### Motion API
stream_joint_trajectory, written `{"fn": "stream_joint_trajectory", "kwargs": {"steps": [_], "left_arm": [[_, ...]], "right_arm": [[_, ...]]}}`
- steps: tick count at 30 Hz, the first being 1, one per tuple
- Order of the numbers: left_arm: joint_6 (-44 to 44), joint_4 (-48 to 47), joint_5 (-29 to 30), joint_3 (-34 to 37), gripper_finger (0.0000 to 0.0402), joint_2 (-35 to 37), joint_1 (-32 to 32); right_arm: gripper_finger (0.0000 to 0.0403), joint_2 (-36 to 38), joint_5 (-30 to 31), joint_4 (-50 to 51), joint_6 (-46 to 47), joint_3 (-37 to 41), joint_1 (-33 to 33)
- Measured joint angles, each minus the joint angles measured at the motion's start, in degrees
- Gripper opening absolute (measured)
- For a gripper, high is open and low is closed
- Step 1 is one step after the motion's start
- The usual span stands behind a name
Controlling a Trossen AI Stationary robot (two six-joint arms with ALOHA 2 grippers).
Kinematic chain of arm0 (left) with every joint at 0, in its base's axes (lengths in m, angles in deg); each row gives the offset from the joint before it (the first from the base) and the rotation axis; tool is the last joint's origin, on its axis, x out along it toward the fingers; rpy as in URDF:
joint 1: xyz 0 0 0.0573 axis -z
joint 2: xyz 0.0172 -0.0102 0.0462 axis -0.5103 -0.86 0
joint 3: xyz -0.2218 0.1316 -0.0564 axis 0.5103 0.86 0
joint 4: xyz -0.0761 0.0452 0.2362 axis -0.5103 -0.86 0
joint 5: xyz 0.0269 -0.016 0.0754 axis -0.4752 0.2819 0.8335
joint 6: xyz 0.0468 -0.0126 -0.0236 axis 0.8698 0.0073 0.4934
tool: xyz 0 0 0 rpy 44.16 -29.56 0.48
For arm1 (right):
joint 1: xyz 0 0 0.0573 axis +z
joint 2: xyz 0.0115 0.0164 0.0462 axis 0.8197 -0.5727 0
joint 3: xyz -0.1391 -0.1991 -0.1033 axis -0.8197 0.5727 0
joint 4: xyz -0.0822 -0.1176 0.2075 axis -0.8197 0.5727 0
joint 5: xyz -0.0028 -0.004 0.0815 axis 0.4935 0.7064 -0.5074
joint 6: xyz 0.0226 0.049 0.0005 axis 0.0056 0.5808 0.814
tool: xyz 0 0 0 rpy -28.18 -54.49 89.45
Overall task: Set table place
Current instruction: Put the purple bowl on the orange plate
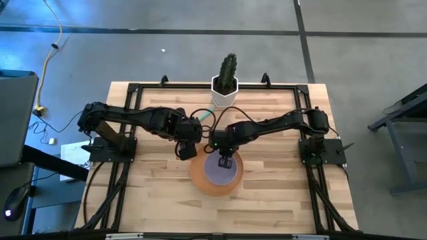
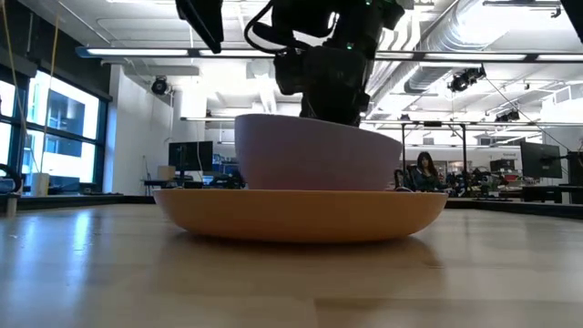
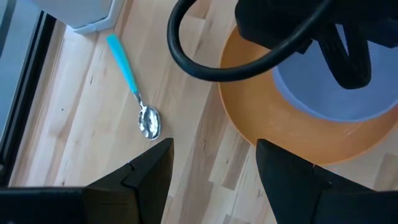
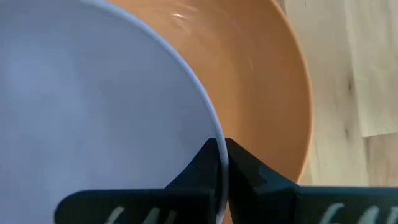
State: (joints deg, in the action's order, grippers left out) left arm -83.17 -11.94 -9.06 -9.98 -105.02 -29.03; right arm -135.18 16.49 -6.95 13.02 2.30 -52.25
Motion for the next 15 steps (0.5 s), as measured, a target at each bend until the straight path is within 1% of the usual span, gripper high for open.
{"fn": "stream_joint_trajectory", "kwargs": {"steps": [3,10,13,15], "left_arm": [[0.01,0.02,0.00,-0.01,0.0216,0.00,-0.02],[0.00,0.12,0.00,0.00,0.0216,0.00,-0.13],[-0.05,0.12,0.00,0.00,0.0216,0.00,-0.13],[-0.20,0.12,0.00,0.00,0.0216,0.00,-0.13]], "right_arm": [[0.0000,0.00,-1.46,-0.21,0.14,0.00,-0.06],[0.0000,0.00,-2.49,-1.53,-0.78,0.00,-0.15],[0.0005,0.00,-4.49,-1.55,-1.37,0.00,-0.17],[0.0011,0.00,-4.61,-1.54,-1.38,0.00,-0.15]]}}
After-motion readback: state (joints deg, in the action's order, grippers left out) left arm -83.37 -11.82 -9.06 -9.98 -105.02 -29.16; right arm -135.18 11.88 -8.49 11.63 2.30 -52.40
